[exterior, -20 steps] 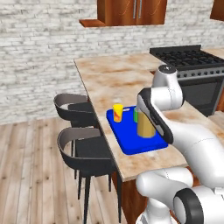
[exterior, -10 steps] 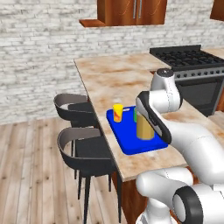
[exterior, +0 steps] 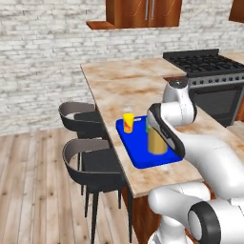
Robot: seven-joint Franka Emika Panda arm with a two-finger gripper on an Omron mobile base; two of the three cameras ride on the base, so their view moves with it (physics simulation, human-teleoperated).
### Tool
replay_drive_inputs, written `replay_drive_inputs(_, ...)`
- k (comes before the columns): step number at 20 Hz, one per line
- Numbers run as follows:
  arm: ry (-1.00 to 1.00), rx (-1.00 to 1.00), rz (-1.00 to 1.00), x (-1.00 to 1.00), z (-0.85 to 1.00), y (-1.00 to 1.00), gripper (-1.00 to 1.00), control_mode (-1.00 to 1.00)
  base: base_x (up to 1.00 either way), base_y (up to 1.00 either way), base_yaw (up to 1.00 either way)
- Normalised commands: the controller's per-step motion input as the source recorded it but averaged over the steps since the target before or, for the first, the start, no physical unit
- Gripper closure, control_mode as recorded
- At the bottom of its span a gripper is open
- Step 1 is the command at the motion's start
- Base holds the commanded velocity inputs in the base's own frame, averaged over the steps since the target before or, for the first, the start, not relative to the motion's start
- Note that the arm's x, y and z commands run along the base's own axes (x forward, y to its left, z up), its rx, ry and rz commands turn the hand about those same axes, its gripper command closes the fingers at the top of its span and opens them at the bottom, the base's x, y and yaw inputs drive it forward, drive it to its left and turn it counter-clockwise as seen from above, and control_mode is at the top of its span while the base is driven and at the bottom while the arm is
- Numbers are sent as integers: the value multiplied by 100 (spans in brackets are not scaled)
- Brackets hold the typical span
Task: There is a tray on the dining counter. Grab the cup, mug, and pitcher and place them on the tray. The pitcher may be placed next to the tray if it cannot fit the tray.
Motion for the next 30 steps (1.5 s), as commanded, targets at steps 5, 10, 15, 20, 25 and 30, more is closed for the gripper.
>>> replay_drive_inputs(5, 0, 0, 0, 12, -17, 0, 100, -100, 0, 0, 0)
replay_drive_inputs(10, 0, 0, 0, 11, -21, 0, 100, -100, 0, 0, 0)
replay_drive_inputs(15, 0, 0, 0, 10, -17, 0, 100, -100, 0, 0, 0)
replay_drive_inputs(20, 0, 0, 0, 20, 0, 0, 100, -100, 0, 0, 0)
replay_drive_inputs(25, 0, 0, 0, 22, 0, 0, 100, -100, 0, 0, 0)
replay_drive_inputs(30, 0, 0, 0, 33, 0, 0, 100, -100, 0, 0, 0)
